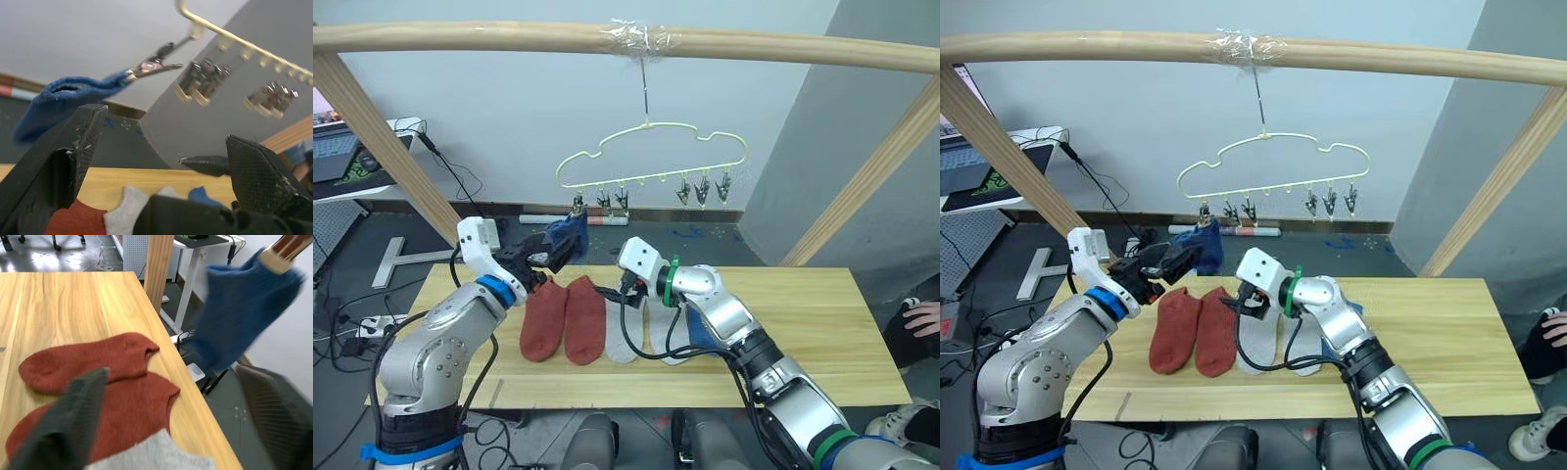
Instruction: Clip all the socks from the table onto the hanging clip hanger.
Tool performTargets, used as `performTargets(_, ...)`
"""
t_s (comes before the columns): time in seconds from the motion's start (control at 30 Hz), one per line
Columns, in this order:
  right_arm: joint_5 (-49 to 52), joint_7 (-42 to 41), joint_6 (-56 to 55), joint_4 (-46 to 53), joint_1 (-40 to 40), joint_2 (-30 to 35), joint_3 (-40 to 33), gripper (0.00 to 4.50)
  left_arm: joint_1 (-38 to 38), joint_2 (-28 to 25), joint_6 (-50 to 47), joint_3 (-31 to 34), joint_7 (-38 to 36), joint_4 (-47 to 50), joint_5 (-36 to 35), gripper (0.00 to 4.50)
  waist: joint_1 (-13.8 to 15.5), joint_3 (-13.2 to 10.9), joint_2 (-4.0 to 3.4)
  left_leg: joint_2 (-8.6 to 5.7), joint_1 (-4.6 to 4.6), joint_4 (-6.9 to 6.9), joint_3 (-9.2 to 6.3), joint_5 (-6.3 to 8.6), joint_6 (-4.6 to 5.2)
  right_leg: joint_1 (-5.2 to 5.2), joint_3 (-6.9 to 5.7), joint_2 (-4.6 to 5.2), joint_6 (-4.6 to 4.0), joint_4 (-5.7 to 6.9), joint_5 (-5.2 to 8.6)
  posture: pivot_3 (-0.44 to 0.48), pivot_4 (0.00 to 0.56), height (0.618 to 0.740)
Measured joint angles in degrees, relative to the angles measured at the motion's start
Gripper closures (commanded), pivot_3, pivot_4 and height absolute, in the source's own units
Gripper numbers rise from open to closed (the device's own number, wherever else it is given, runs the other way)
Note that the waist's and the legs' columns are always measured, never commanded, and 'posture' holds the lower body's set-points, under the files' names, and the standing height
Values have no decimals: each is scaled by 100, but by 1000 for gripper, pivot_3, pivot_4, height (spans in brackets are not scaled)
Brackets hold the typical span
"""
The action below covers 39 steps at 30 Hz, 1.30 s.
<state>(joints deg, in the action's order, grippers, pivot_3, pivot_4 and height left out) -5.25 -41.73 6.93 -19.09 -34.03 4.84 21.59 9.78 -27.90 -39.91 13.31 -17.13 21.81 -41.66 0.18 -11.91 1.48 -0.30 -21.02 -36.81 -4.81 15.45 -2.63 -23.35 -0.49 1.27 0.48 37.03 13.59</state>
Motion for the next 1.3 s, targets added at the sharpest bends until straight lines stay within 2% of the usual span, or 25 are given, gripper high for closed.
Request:
performTargets(0.13,120,38,239,512,412,333,-182,38,-8,6,457,-474,-177,72,610,0,6,-1,-1,0,-2,0,4,0,1,-1,5,1,12,-1,7,74,178,740)
performTargets(0.17,251,33,379,725,527,414,-319,13,-13,38,598,-626,-205,80,791,183,8,-1,-1,0,-4,-1,4,0,1,-2,5,1,12,-2,7,70,177,740)
performTargets(0.23,629,-52,770,1266,742,592,-648,0,-5,222,966,-923,-192,75,1213,593,26,-2,-3,0,-8,-2,3,1,1,-2,4,2,13,-4,7,63,176,740)
performTargets(0.37,1331,-266,1479,2293,1063,1051,-1175,0,66,513,1705,-1444,-132,9,2036,1873,45,-2,-4,0,-10,-2,4,2,3,-4,0,1,20,-3,11,63,176,740)
performTargets(0.47,1618,-321,1771,2656,1162,1222,-1367,0,130,704,1964,-1643,-100,-107,2352,2776,19,-2,-4,3,-7,-2,16,3,6,-4,3,-2,24,-1,14,39,170,740)
performTargets(0.63,2274,-341,2354,3423,1386,1557,-1676,0,459,1247,2291,-1639,426,-889,2937,2776,15,-2,-5,-1,-13,-12,17,3,9,-3,-6,-5,28,2,14,13,165,740)
performTargets(0.8,2790,-246,2805,3868,1252,1721,-1986,0,655,1613,2626,-1748,574,-1500,3300,2776,-11,-2,-4,-3,-13,-14,24,6,14,-4,-8,-4,29,2,13,4,163,740)
performTargets(0.93,3122,-147,3060,4049,1056,1759,-2057,0,772,1700,2854,-1758,577,-1733,3444,2776,-24,-1,-5,-3,-12,-13,21,6,14,-4,-8,-7,28,3,12,-10,161,740)
performTargets(1.1,3424,2,3318,4232,804,1771,-2079,0,1262,1831,3268,-1728,706,-2624,3692,2776,-24,-1,-4,-6,-14,-18,25,5,15,-4,-15,-10,30,5,12,-18,161,740)
performTargets(1.3,3551,147,3353,4283,780,1825,-2069,0,1463,1904,3491,-1572,777,-2940,3753,2776,-31,-1,-4,-5,-15,-17,29,8,20,-4,-14,-9,13,4,1,-29,164,740)
